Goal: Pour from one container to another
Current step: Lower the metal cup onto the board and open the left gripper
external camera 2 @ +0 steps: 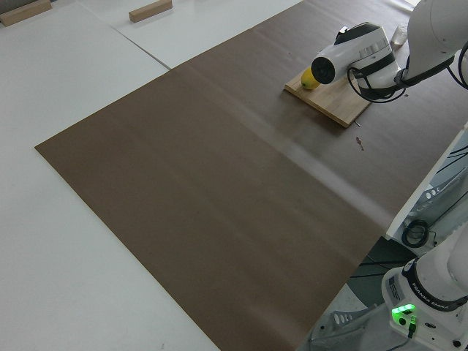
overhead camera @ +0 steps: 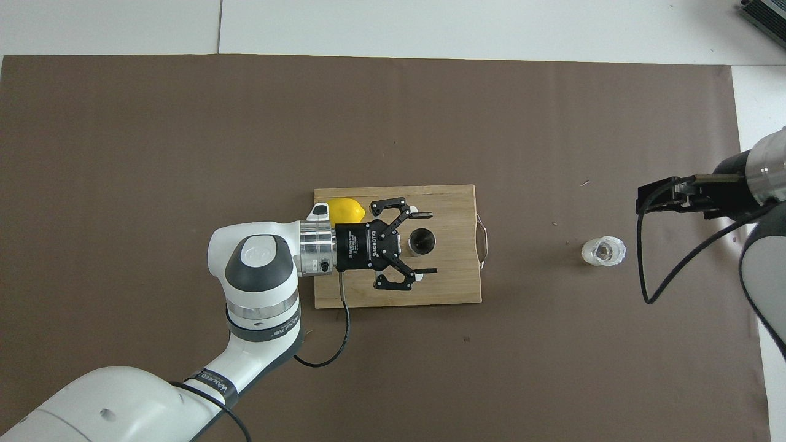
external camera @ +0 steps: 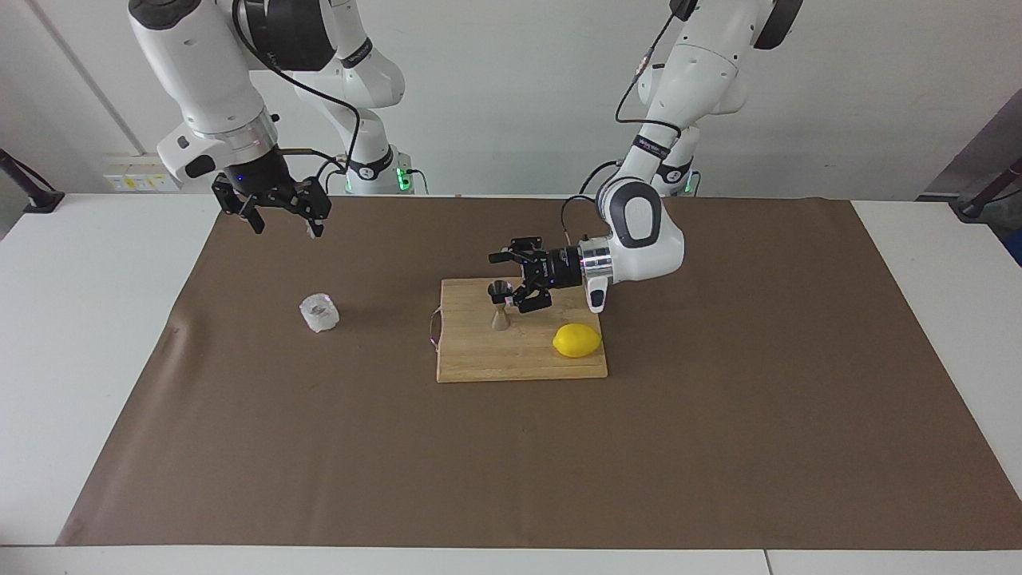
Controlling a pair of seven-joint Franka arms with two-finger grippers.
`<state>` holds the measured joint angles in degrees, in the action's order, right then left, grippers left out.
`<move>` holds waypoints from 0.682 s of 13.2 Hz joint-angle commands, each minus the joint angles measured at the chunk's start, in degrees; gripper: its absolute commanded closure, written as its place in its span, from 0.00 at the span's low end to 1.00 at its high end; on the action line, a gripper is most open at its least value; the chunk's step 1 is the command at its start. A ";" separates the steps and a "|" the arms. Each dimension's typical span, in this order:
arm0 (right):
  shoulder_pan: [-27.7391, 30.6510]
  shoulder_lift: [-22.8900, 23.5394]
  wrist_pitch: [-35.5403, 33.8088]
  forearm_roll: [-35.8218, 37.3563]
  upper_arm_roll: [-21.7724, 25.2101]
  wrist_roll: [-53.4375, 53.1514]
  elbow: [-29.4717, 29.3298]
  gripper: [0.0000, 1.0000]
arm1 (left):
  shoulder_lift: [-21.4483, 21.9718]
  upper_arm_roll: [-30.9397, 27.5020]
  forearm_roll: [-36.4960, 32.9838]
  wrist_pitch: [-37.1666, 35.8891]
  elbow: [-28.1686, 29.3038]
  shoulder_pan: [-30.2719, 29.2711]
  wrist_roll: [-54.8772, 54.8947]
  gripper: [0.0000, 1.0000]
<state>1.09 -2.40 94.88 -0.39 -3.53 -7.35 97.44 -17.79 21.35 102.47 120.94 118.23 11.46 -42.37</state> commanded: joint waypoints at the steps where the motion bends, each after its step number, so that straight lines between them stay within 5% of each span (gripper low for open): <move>1: 0.75 -0.59 -0.66 -1.37 -0.25 1.20 0.03 0.00 | 1.97 -0.44 -8.47 -3.78 -2.37 -0.73 -5.52 0.00; 7: 0.75 -0.59 0.04 -1.37 -0.25 0.58 0.12 0.00 | 7.68 -0.61 -38.88 -8.96 -6.86 -7.06 -5.01 0.00; 9: 0.75 -0.59 0.47 -1.37 -0.25 0.50 0.21 0.00 | 5.24 -0.70 -56.59 -14.82 -16.31 -7.33 -4.31 0.00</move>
<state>1.09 -2.40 94.92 -0.39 -3.53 -7.35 97.43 -11.06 20.78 57.00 111.02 108.75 4.42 -46.54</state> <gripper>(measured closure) 0.000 0.000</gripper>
